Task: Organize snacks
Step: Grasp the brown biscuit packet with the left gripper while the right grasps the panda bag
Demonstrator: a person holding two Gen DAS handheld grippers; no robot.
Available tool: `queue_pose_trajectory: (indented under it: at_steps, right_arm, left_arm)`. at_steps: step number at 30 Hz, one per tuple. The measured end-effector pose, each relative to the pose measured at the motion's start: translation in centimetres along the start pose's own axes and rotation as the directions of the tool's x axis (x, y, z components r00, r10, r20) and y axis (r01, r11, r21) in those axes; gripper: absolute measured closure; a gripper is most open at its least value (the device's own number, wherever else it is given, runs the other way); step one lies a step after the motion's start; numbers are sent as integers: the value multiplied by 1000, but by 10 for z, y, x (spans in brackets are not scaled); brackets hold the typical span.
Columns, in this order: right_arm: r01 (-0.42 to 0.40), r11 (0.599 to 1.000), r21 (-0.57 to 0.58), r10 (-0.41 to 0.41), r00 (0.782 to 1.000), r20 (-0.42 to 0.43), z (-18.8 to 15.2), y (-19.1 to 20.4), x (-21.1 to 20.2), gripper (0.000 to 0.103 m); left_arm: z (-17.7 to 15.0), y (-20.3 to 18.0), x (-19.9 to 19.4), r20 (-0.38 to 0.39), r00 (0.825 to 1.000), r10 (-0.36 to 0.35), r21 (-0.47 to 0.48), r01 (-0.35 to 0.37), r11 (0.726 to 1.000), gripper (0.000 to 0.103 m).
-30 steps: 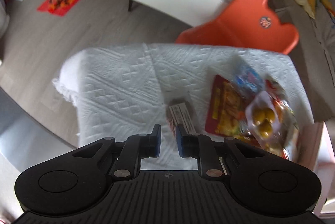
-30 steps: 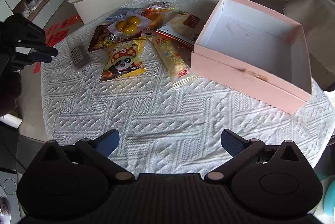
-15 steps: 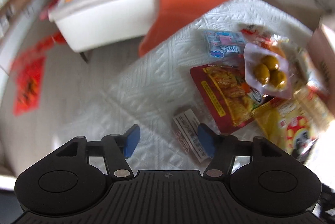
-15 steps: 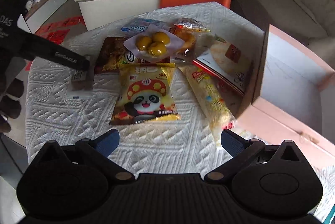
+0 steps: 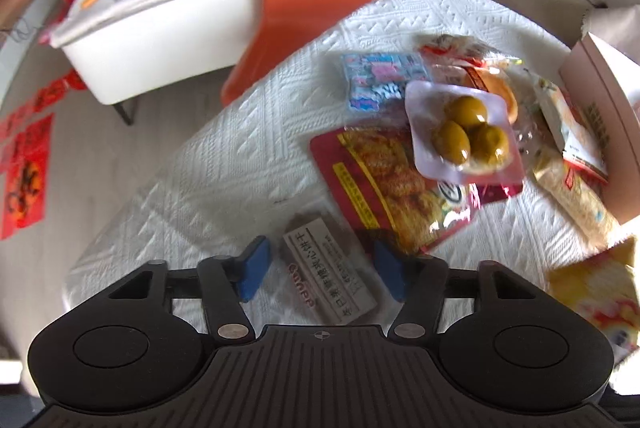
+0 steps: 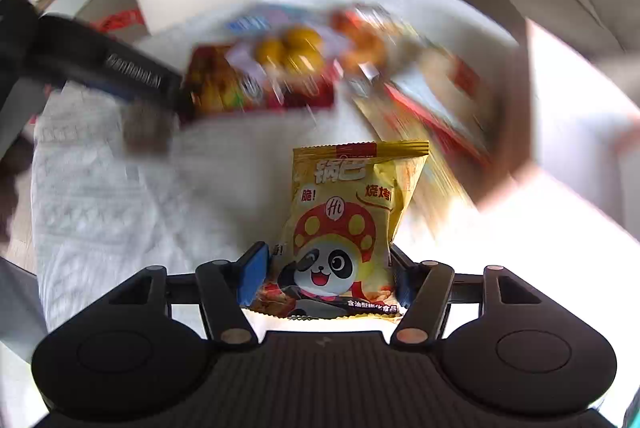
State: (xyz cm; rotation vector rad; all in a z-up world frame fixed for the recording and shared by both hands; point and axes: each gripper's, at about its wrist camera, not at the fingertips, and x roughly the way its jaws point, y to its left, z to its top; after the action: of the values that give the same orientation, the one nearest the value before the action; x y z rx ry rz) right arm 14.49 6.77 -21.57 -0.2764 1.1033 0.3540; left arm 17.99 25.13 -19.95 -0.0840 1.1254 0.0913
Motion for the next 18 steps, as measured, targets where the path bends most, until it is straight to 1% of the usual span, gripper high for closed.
queue_pose_trajectory:
  at_steps: [1,3,4,6,7,8,10,12,13,16,18]
  right_arm:
    - [4,1000,31,-4,1000,-16,-9,-7,-5,41]
    - [4,996,89,-1,999,-32,-25,-23,-14,41]
    - [-7,994,112,10,1000,-29,-32,-31,-18,40]
    - [-45,990,137,47,999,-12,-42,-46,-26,26]
    - [-52,990,134,53,999,-6,-46,-51,-29,16]
    - [-47,991,127,48,999,-5,-48,-55,-31,15]
    - [-34,992,125,34,999,0,-49,-65,-34,15]
    - [-66,987,149,65,998,13,-45,-74,-31,14]
    - [-88,983,159,87,996,14,-43,-76,-27,14]
    - [-140,978,153,142,990,-2,-28,-74,-9,14]
    - [-158,981,110,160,987,-13,-21,-69,0,14]
  left_arm:
    - [-7,-3,-5,-2,1000,-15,-3,15,1000,50]
    - [-27,-11,-16,-8,998,-58,22,58,998,64]
    - [-40,-17,-24,-13,997,-74,33,74,997,63]
    - [-66,-34,-38,-31,994,-104,59,105,993,63]
    - [-79,-44,-45,-41,992,-121,71,123,990,64]
    - [-91,-53,-51,-51,990,-134,74,138,988,64]
    - [-109,-66,-62,-69,984,-162,33,164,986,64]
    - [-121,-75,-72,-72,981,-179,-24,178,984,64]
    - [-125,-80,-77,-72,981,-181,-37,179,983,64]
    - [-132,-102,-87,-78,981,-178,-40,176,984,64]
    - [-133,-119,-92,-78,982,-172,-26,171,985,64]
